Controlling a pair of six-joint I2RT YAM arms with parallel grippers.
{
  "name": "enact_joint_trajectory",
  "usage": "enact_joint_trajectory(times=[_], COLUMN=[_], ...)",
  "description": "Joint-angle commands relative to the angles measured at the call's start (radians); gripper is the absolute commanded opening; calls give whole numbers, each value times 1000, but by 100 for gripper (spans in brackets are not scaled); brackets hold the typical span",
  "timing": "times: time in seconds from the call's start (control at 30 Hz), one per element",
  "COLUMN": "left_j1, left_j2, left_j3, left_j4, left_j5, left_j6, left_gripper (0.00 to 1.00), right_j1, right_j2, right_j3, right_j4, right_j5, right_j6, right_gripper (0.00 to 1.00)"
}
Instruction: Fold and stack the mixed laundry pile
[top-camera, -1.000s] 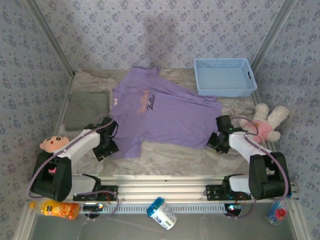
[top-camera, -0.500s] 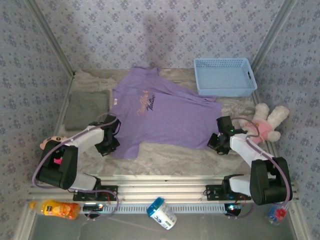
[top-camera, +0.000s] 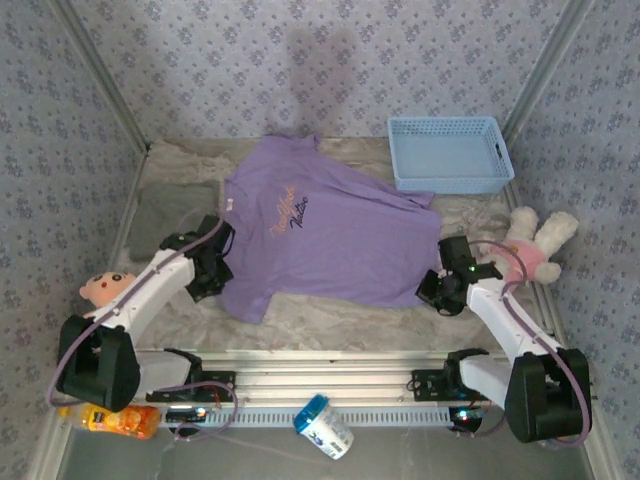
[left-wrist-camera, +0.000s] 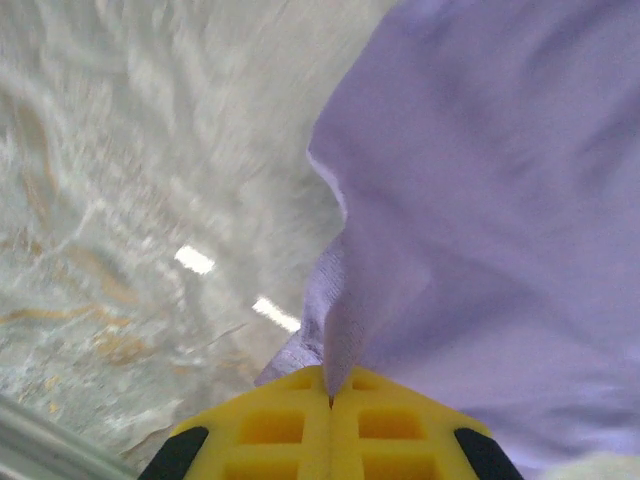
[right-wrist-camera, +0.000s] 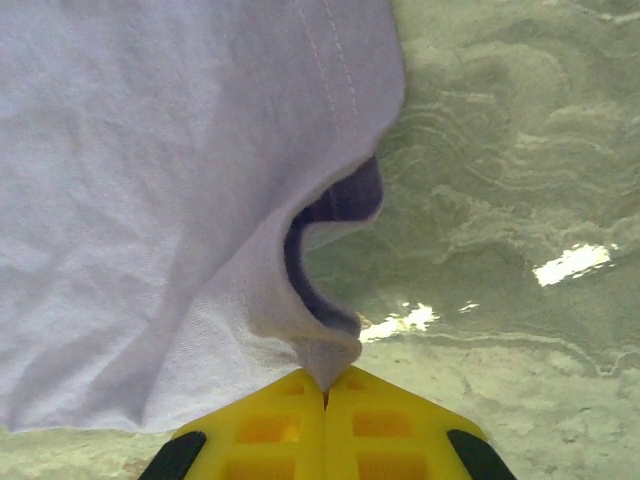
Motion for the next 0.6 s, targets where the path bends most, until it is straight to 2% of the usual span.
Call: enact_joint_trajectory(times=[0.0,0.27,0.57], left_j1=[0,39,67], left_j2=[69,362,704], left_j3=[138,431,872], left_j4=[-10,45,9], left_j5=[-58,-129,-128], left_j6=[13,64,143], left_gripper=[2,1,1], right_j1=[-24,-133,-172], right_j2=[30,116,410], right_j3=[78,158,396], right_j4=[-23,131,189], right_j5=[-53,-71,-37], right_j6=[30,108,73], right_gripper=[0,0,0])
